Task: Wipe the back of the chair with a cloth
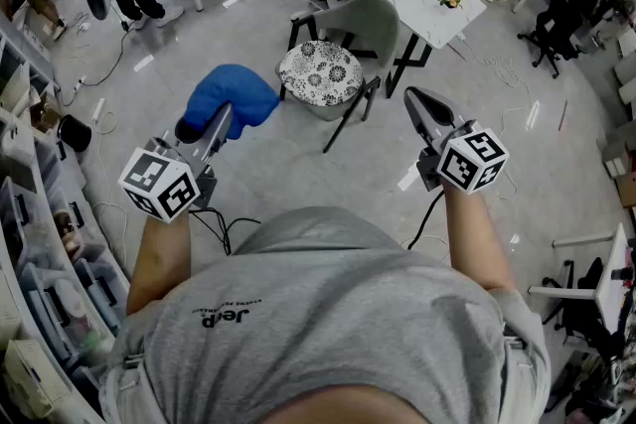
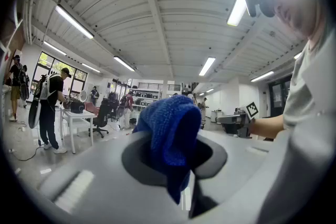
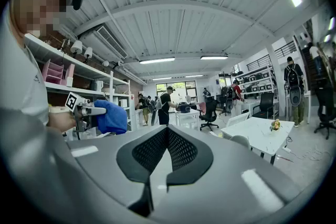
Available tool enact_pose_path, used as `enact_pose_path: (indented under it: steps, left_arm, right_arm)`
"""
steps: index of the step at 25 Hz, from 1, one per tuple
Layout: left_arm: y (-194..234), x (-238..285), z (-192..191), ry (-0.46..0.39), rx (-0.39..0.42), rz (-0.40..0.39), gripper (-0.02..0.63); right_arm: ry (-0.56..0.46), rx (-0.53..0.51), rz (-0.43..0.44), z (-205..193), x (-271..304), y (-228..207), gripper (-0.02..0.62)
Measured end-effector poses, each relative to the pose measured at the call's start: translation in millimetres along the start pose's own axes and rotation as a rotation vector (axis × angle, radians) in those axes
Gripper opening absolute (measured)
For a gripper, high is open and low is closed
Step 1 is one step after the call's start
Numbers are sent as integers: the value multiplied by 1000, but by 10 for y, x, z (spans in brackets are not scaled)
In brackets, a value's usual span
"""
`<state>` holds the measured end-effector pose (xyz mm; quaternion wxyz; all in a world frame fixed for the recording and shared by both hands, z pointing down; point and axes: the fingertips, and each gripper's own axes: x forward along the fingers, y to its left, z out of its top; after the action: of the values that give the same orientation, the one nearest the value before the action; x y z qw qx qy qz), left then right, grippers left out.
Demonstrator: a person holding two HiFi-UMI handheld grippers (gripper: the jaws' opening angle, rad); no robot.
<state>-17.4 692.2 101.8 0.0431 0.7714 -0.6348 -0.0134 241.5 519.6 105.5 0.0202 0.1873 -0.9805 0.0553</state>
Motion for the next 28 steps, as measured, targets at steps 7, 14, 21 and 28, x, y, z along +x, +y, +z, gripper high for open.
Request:
enact_pose_path:
  steps: [7, 14, 21, 28]
  left_arm:
    - [-84, 122, -3, -5, 3, 4, 126]
    - [-207, 234, 35, -13, 4, 17, 126]
    - [-459, 399, 35, -20, 1, 41, 126]
    - [-790, 544, -44, 3, -13, 89, 126]
  right_arm:
    - [3, -10, 14, 12, -14, -120, 2]
    - [6, -9, 39, 65, -49, -246, 2]
    - [-3, -13, 75, 109, -211, -433, 3]
    - [-3, -9, 130, 80, -421, -675, 3]
